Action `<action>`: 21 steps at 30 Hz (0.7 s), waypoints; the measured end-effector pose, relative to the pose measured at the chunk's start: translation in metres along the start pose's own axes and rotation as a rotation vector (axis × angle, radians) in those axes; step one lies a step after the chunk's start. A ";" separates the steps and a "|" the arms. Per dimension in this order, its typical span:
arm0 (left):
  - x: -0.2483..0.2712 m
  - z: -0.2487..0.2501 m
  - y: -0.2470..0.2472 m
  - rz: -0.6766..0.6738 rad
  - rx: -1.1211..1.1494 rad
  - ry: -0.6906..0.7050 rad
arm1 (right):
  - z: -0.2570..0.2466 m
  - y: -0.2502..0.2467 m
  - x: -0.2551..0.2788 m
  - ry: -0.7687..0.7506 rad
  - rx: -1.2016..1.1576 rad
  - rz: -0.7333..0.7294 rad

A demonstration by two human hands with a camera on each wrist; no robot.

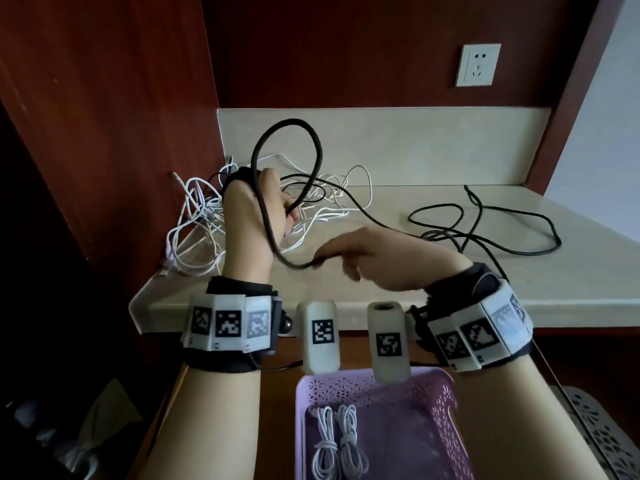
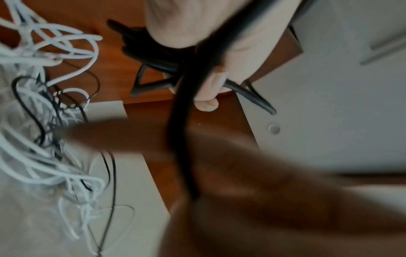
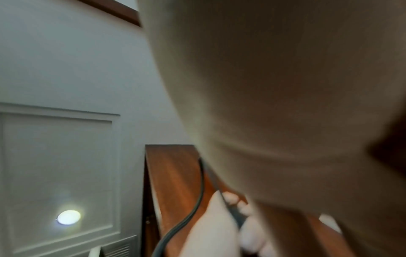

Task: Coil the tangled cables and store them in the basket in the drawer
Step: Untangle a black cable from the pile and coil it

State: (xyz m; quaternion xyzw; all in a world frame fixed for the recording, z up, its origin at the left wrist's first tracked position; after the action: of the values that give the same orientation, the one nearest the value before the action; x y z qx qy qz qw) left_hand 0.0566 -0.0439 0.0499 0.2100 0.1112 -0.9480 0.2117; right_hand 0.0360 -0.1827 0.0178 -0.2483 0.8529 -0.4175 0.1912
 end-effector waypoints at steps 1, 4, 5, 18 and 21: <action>0.000 0.000 -0.002 0.052 -0.049 0.040 | -0.005 0.012 0.002 0.016 -0.025 -0.115; 0.005 0.006 -0.002 0.161 -0.271 0.201 | -0.027 0.032 0.014 -0.010 -0.180 -0.330; 0.009 0.009 -0.001 0.181 -0.369 0.245 | -0.036 0.032 0.019 -0.063 -0.219 -0.352; 0.014 0.002 0.027 -0.278 -0.756 0.367 | 0.027 -0.122 0.078 0.202 0.315 0.974; 0.018 0.005 0.031 -0.439 -0.598 0.369 | 0.039 -0.132 0.094 0.295 0.358 1.159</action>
State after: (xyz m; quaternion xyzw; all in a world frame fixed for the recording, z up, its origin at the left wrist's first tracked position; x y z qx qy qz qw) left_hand 0.0537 -0.0798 0.0427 0.2771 0.4600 -0.8429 0.0327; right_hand 0.0163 -0.3310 0.0912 0.3511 0.7831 -0.4122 0.3058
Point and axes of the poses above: each hand's wrist, its own x-axis away from the middle knuckle, its own y-axis out of the palm, z = x × y, the point moved 8 cm from there along -x, towards the middle knuckle, and after that the axes turned 10 degrees about -x, right-handed, at the moved point
